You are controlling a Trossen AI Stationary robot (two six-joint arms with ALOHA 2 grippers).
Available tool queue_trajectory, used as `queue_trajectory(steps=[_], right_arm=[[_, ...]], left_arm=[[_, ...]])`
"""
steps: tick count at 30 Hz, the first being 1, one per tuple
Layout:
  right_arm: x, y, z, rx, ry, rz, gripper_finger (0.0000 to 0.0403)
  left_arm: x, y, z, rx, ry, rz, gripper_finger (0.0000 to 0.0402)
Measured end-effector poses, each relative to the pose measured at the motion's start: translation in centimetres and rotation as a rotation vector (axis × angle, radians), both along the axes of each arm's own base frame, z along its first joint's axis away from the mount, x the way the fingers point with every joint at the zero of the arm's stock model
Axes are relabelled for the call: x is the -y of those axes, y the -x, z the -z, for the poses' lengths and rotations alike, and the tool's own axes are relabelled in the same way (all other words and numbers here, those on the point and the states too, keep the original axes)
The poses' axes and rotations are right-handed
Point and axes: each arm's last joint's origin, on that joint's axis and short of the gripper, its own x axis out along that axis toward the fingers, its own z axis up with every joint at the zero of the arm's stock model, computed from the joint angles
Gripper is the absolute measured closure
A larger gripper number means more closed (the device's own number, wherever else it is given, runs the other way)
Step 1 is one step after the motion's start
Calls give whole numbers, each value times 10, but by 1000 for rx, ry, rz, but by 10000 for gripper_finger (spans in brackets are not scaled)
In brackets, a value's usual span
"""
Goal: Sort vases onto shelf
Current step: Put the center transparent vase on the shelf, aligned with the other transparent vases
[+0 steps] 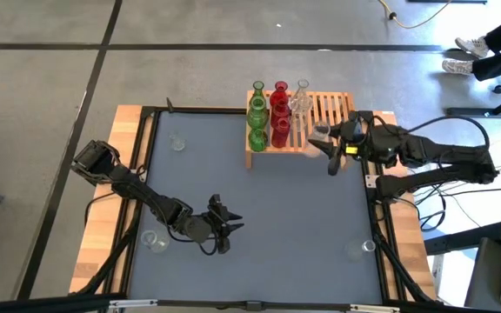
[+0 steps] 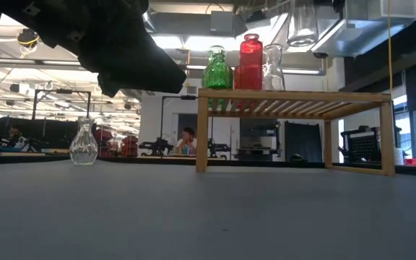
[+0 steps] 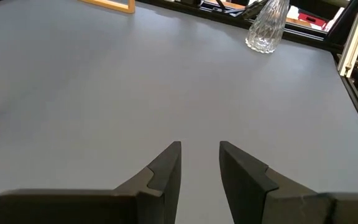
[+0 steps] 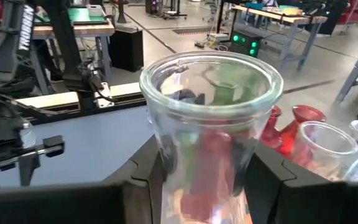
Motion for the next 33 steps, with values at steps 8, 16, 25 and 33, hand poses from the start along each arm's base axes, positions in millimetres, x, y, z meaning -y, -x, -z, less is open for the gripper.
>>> queue_trajectory(steps=[8, 16, 25, 33], right_arm=[[11, 0, 5, -34, -12, 8, 265], [12, -4, 9, -75, 6, 20, 265], [15, -28, 26, -143, 37, 78, 265], [16, -23, 50, -72, 61, 93, 265]], left_arm=[[0, 0, 0, 0, 0, 0, 299], [0, 0, 0, 0, 0, 0, 299], [0, 0, 0, 0, -1, 0, 299], [0, 0, 0, -1, -1, 1, 299]])
